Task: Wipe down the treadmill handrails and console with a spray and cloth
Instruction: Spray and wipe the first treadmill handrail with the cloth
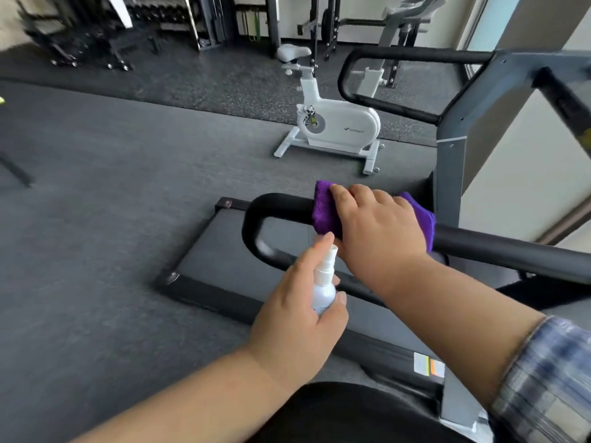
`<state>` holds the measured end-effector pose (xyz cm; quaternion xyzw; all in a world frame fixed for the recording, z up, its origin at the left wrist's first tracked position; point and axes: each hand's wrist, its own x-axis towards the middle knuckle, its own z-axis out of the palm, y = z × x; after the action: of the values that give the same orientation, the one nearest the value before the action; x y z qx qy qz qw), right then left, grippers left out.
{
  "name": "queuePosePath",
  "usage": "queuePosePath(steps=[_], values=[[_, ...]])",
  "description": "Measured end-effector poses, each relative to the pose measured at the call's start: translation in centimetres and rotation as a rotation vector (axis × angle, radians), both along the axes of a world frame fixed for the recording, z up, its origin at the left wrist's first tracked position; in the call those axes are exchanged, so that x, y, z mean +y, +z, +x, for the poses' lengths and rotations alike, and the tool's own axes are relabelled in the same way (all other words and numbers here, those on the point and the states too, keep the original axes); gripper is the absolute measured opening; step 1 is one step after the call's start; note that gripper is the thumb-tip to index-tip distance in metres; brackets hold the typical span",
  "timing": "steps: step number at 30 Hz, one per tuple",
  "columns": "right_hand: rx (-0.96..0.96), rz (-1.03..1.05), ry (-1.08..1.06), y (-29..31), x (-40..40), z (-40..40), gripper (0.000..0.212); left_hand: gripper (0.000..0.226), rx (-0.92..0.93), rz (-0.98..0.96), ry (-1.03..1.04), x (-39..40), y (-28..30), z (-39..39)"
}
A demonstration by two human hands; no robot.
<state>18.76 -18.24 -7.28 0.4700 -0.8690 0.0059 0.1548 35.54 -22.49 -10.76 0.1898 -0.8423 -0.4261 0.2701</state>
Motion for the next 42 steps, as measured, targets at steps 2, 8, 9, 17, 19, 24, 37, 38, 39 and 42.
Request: queuePosePath(steps=[2,8,9,17,19,24,37,38,39,42], values=[[0.004,0.030,0.014,0.0,-2.4,1.1,0.081,0.082,0.006,-0.013,0.022,-1.9,0.1,1.2],[0.055,0.115,0.044,-0.2,-9.6,4.2,0.070,0.079,-0.015,-0.028,0.042,-8.1,-0.1,4.9],[0.073,0.127,0.059,-0.3,-10.7,4.6,0.065,0.079,-0.011,-0.033,0.039,-9.1,-0.1,5.4],[0.290,0.376,0.288,-3.4,-17.1,8.2,0.018,0.082,0.035,-0.090,0.049,-16.6,-0.3,6.7],[0.311,0.399,0.317,-4.4,-17.1,8.4,0.019,0.082,0.059,-0.098,0.045,-18.5,-0.1,6.6],[0.170,0.115,0.461,-5.5,-16.8,8.9,0.007,0.074,0.090,-0.115,0.046,-20.9,1.3,5.6],[-0.947,-0.880,0.101,-6.7,-4.9,13.8,0.041,0.070,-0.098,-0.164,-0.158,-18.9,3.1,2.0],[-1.044,-1.007,0.069,-6.3,-4.0,14.1,0.040,0.071,-0.133,-0.194,-0.182,-18.2,3.2,1.5],[-1.091,-1.118,0.033,-5.8,-3.2,14.5,0.037,0.071,-0.158,-0.240,-0.192,-17.6,3.3,0.9],[-1.025,-1.331,-0.084,-4.7,-1.2,14.8,0.033,0.069,-0.205,-0.334,-0.219,-16.0,3.7,-1.1]])
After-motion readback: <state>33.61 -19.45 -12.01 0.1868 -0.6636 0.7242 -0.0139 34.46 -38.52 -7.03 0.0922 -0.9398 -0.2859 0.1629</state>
